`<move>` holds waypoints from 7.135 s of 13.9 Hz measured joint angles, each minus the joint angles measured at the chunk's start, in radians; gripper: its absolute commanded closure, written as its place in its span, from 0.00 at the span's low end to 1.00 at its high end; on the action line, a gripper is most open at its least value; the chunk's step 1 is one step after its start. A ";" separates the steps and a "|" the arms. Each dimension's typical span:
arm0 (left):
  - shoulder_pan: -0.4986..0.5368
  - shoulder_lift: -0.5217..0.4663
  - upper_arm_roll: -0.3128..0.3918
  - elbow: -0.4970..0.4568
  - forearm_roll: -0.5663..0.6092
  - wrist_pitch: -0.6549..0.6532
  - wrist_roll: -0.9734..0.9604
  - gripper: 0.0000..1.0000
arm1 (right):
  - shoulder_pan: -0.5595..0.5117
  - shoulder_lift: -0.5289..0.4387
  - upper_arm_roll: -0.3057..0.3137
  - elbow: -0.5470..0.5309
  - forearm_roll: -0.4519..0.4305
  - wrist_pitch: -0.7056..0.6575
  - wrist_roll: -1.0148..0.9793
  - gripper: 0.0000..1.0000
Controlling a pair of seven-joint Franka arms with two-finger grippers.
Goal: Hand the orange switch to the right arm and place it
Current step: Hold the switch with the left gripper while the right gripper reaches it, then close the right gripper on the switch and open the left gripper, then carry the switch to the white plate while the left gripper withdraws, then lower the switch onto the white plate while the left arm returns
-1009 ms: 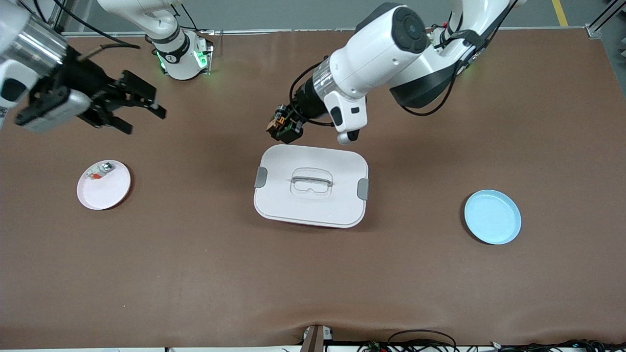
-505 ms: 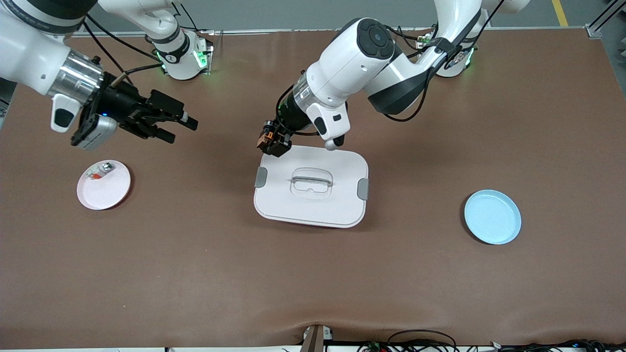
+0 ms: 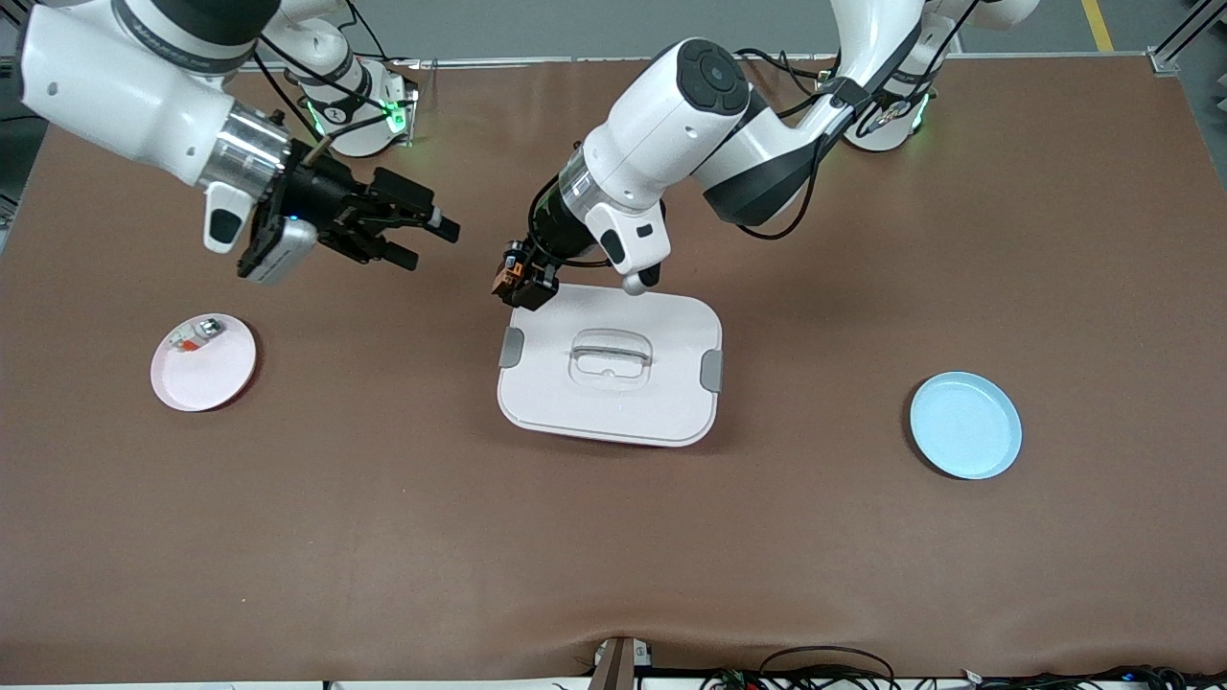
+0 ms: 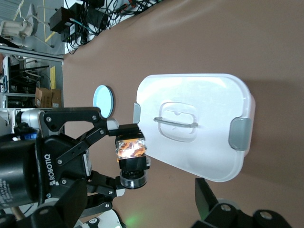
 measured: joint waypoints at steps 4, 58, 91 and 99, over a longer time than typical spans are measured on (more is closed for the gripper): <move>0.000 0.000 0.001 0.005 0.000 0.001 0.000 0.54 | 0.052 0.061 0.000 -0.005 0.011 0.096 -0.004 0.00; 0.087 -0.280 0.011 -0.355 0.144 -0.060 0.340 0.00 | -0.427 0.196 -0.040 0.049 -0.716 -0.169 -1.225 1.00; 0.871 -0.693 0.025 -0.570 0.043 -0.560 1.825 0.00 | -0.676 0.521 -0.036 -0.268 -0.913 0.622 -1.814 1.00; 0.941 -0.689 0.016 -0.483 0.062 -0.590 1.956 0.00 | -0.676 0.541 -0.036 -0.267 -0.914 0.631 -1.804 0.00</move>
